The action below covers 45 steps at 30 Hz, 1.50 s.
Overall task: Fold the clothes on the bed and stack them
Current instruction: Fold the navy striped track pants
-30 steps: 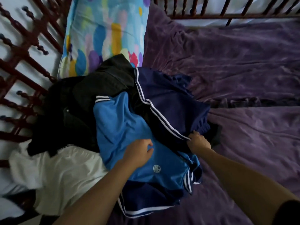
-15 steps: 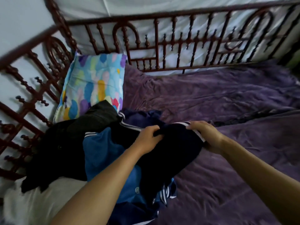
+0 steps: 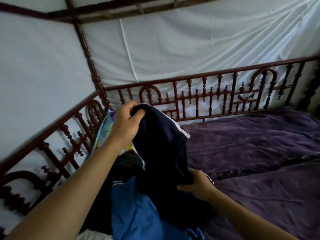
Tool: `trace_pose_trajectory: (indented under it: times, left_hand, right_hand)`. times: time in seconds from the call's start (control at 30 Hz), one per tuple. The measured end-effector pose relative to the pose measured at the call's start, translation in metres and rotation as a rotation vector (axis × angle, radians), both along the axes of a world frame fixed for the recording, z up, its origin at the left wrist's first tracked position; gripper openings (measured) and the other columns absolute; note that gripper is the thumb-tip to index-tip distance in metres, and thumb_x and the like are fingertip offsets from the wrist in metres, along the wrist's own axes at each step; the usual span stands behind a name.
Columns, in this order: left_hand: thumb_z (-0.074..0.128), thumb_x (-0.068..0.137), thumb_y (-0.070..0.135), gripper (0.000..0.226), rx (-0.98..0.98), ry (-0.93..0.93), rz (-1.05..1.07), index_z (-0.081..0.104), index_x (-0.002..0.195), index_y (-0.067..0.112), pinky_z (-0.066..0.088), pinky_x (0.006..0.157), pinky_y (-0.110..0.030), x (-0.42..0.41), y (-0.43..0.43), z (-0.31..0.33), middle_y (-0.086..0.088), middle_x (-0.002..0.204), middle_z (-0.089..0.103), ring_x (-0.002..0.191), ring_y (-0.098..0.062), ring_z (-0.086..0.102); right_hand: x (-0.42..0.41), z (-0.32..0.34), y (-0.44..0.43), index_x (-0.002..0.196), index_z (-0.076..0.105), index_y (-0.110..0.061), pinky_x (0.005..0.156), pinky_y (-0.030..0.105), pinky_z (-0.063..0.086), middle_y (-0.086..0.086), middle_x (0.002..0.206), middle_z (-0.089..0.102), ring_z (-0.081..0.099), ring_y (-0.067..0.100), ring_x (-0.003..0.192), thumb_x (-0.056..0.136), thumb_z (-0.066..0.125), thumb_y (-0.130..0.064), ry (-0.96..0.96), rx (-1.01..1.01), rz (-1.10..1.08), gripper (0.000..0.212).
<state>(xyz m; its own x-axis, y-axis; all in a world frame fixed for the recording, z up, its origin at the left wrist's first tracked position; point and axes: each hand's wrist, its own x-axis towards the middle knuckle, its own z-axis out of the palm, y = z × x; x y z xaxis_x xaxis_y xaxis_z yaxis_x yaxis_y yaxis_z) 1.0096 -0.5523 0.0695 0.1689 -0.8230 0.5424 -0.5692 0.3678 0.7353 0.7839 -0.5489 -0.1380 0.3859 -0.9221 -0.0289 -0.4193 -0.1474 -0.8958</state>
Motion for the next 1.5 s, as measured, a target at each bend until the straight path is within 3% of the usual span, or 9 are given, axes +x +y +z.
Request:
trace_pose_trajectory:
  times: [0.13, 0.3, 0.4, 0.53, 0.77, 0.97, 1.27, 1.4, 1.5]
  left_hand:
    - [0.058, 0.090, 0.009, 0.020, 0.009, -0.032, 0.173, 0.055, 0.071, 0.015, 0.035, 0.052, -0.012, 0.088, 0.025, 0.005, 0.003, 0.062, 0.052, 0.055, 0.001, 0.047]
    - [0.065, 0.085, 0.013, 0.013, 0.412, -0.201, 0.320, 0.053, 0.081, 0.013, 0.039, 0.059, -0.028, 0.176, 0.053, -0.039, 0.002, 0.071, 0.058, 0.075, -0.025, 0.059]
    - [0.077, 0.059, 0.030, 0.051, 0.488, 0.016, 0.022, 0.056, 0.106, 0.027, 0.051, 0.079, -0.028, 0.167, 0.061, -0.049, -0.001, 0.101, 0.066, 0.094, -0.015, 0.065]
    - [0.071, 0.084, 0.024, 0.050, 0.538, 0.388, -0.217, 0.046, 0.126, 0.034, 0.052, 0.072, -0.019, 0.108, 0.059, -0.060, 0.000, 0.113, 0.064, 0.096, -0.009, 0.065]
    - [0.073, 0.072, 0.010, 0.020, 0.402, -0.368, -0.005, 0.066, 0.076, 0.028, 0.041, 0.054, -0.022, 0.124, 0.016, -0.075, 0.005, 0.056, 0.057, 0.055, -0.006, 0.054]
    - [0.060, 0.074, 0.003, 0.020, 0.143, -0.494, 0.261, 0.073, 0.083, 0.015, 0.050, 0.078, -0.032, 0.148, -0.023, -0.004, -0.008, 0.088, 0.072, 0.086, -0.027, 0.066]
    - [0.048, 0.090, 0.000, 0.023, 0.170, 0.205, -0.025, 0.057, 0.082, 0.020, 0.044, 0.068, -0.029, 0.132, -0.035, 0.048, -0.007, 0.082, 0.060, 0.082, -0.022, 0.056]
    - [0.077, 0.074, 0.020, 0.028, 0.361, 0.047, -0.357, 0.063, 0.097, 0.014, 0.052, 0.067, -0.027, 0.144, -0.008, 0.091, -0.007, 0.085, 0.066, 0.079, -0.019, 0.065]
    - [0.086, 0.064, 0.015, 0.054, 0.510, -0.118, -0.572, 0.062, 0.112, 0.016, 0.054, 0.076, -0.029, 0.160, 0.004, 0.113, -0.006, 0.103, 0.070, 0.094, -0.020, 0.069]
  right_hand:
    - [0.021, 0.021, -0.029, 0.084, 0.066, -0.029, 0.069, 0.042, 0.052, -0.004, 0.077, 0.069, 0.066, 0.018, 0.077, 0.080, 0.067, -0.029, 0.097, -0.204, -0.220, 0.004]
    - [0.044, 0.137, -0.049, 0.097, 0.068, -0.023, 0.073, 0.029, 0.053, -0.006, 0.088, 0.068, 0.065, 0.010, 0.081, 0.087, 0.066, -0.013, 0.076, -0.375, 0.020, 0.014]
    - [0.075, 0.179, -0.050, 0.099, 0.067, -0.023, 0.076, 0.038, 0.054, -0.003, 0.090, 0.067, 0.064, 0.013, 0.081, 0.089, 0.062, -0.019, 0.223, -0.441, 0.154, 0.012]
    - [0.112, 0.202, -0.046, 0.094, 0.066, -0.033, 0.077, 0.035, 0.054, -0.010, 0.090, 0.065, 0.061, 0.008, 0.082, 0.085, 0.062, -0.020, 0.355, -0.527, 0.188, 0.017]
    - [0.082, 0.215, -0.044, 0.099, 0.065, -0.028, 0.068, 0.026, 0.044, -0.013, 0.085, 0.057, 0.056, 0.007, 0.076, 0.076, 0.071, -0.027, 0.714, -0.510, 0.228, 0.024]
    - [0.024, 0.187, -0.049, 0.096, 0.064, -0.028, 0.065, 0.031, 0.039, -0.005, 0.097, 0.062, 0.060, 0.019, 0.090, 0.076, 0.072, -0.047, 1.091, -0.490, 0.112, 0.028]
    - [-0.009, 0.218, -0.025, 0.074, 0.062, -0.009, 0.059, 0.024, 0.045, 0.004, 0.066, 0.059, 0.059, 0.012, 0.061, 0.082, 0.070, -0.042, 0.061, -0.237, -0.153, 0.036]
    - [-0.019, 0.252, -0.013, 0.077, 0.074, -0.013, 0.078, 0.035, 0.054, 0.011, 0.085, 0.072, 0.070, 0.025, 0.079, 0.053, 0.065, -0.085, -0.222, -0.030, -0.254, 0.076]
    - [-0.022, 0.274, -0.013, 0.069, 0.068, -0.004, 0.060, 0.026, 0.048, 0.006, 0.064, 0.063, 0.061, 0.020, 0.058, 0.077, 0.064, -0.063, -0.168, -0.124, -0.327, 0.060]
